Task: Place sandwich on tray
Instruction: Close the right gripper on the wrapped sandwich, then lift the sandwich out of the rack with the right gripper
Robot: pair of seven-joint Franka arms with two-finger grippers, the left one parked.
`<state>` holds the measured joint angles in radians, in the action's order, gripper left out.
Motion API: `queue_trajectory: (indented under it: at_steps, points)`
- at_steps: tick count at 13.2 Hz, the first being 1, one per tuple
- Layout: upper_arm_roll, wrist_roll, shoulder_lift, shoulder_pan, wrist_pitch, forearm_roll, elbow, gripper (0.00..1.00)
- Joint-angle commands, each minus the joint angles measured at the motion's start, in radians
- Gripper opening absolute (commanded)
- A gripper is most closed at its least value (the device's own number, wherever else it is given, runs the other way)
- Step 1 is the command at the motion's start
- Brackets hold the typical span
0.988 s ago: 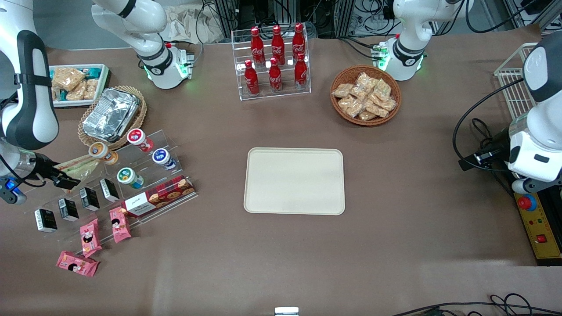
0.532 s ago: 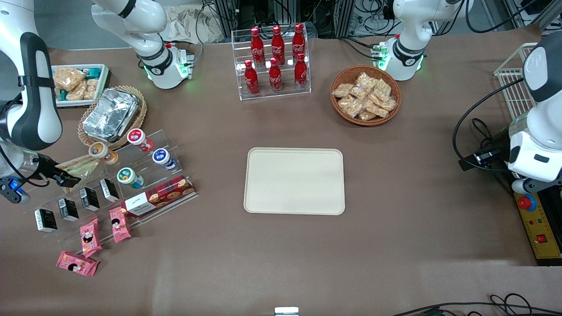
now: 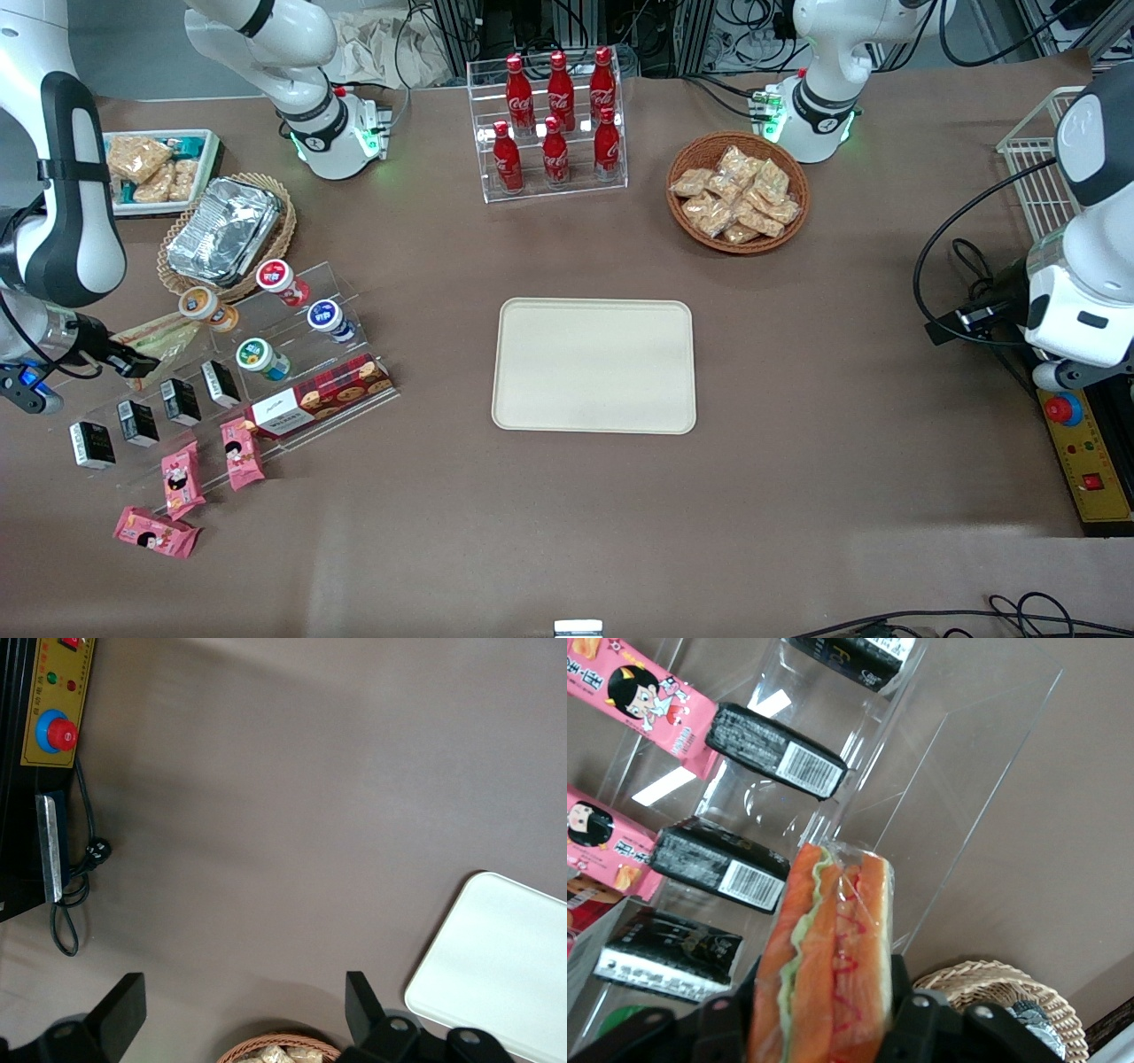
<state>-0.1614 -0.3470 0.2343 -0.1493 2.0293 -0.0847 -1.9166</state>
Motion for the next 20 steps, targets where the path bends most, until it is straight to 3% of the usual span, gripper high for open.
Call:
queue_trajectory:
  at_steps: [1, 5, 13, 16, 20]
  points:
    - [0.002, 0.025, -0.004, -0.009, 0.014, -0.021, -0.002, 0.49]
    - [0.002, 0.057, -0.006, -0.009, -0.012, -0.021, 0.040, 0.49]
    - [0.013, 0.264, -0.001, 0.004, -0.300, -0.003, 0.304, 0.49]
    - [0.083, 0.307, -0.006, 0.042, -0.455, 0.005, 0.448, 0.49]
    - [0.248, 0.356, -0.021, 0.051, -0.515, 0.006, 0.495, 0.49]
